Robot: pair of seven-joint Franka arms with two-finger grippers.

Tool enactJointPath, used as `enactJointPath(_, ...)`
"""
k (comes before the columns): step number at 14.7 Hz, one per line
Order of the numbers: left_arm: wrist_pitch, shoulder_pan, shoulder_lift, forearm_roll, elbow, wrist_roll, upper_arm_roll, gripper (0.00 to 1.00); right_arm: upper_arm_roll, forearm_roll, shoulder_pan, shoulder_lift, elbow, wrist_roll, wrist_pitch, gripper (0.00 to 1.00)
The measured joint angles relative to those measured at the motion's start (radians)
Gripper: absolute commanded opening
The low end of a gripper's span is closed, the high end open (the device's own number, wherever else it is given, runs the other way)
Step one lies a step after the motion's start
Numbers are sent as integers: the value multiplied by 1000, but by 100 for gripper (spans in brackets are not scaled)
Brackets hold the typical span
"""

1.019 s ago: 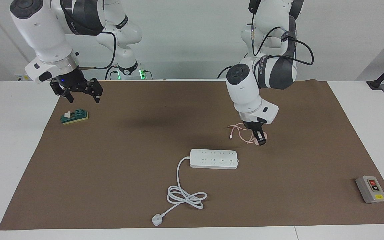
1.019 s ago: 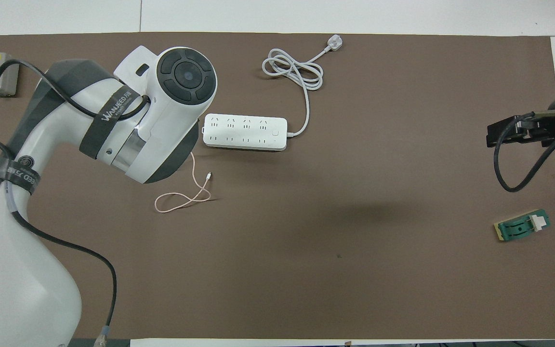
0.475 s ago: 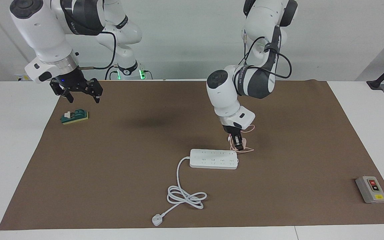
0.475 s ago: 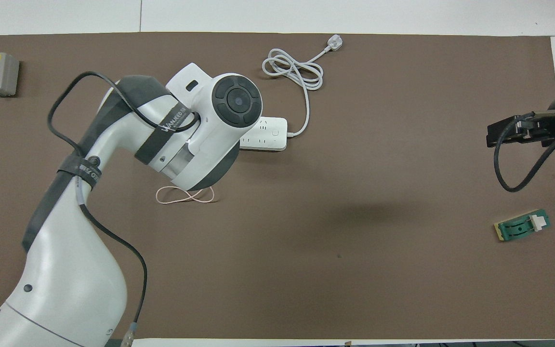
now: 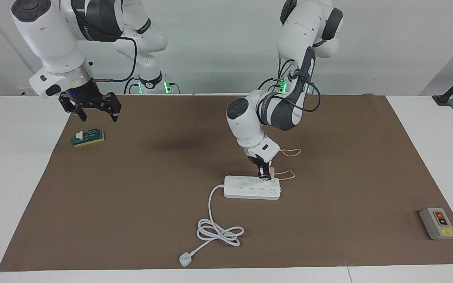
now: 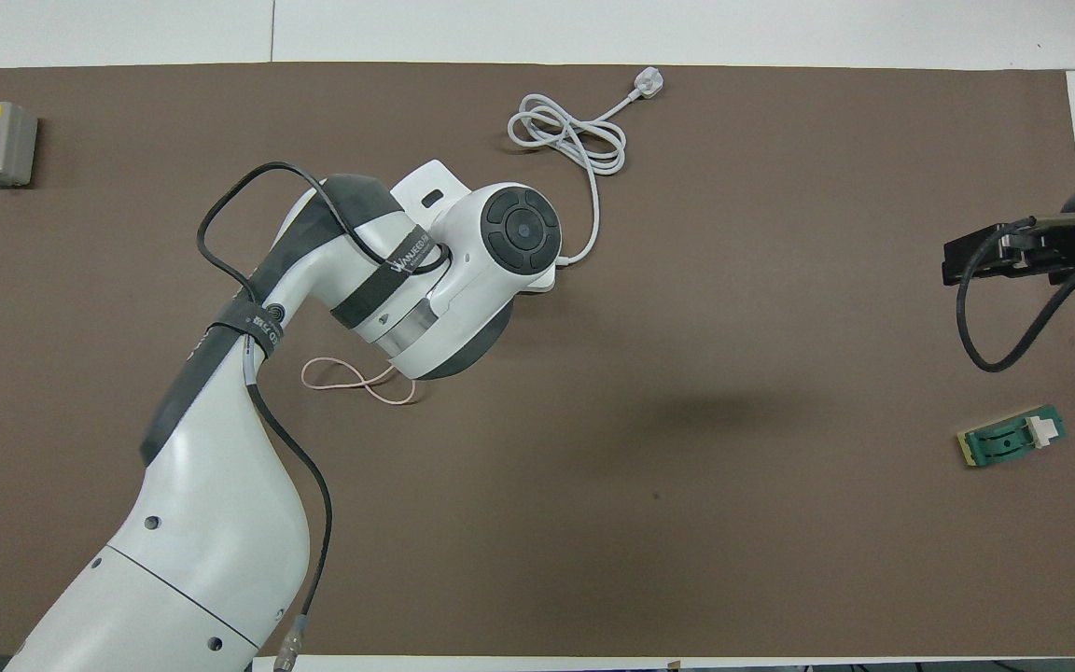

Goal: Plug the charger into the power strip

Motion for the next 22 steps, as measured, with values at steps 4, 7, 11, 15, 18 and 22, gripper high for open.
enactJointPath(4, 0, 3, 0, -5, 0, 62, 4, 0, 0, 0, 0, 0, 0, 0, 0, 100)
enactJointPath(7, 0, 5, 1, -45, 0, 138, 9, 0, 0, 0, 0, 0, 0, 0, 0, 100)
enactJointPath(11, 0, 15, 9, -83, -3, 222, 9, 0, 0, 0, 0, 0, 0, 0, 0, 100)
enactJointPath(15, 0, 49, 8, -147, -1, 357, 12, 0, 0, 0, 0, 0, 0, 0, 0, 100)
enactJointPath(18, 0, 80, 7, -160, 0, 400, 12, 0, 0, 0, 0, 0, 0, 0, 0, 100)
enactJointPath(22, 1, 87, 7, -163, 2, 404, 12, 0, 0, 0, 0, 0, 0, 0, 0, 100)
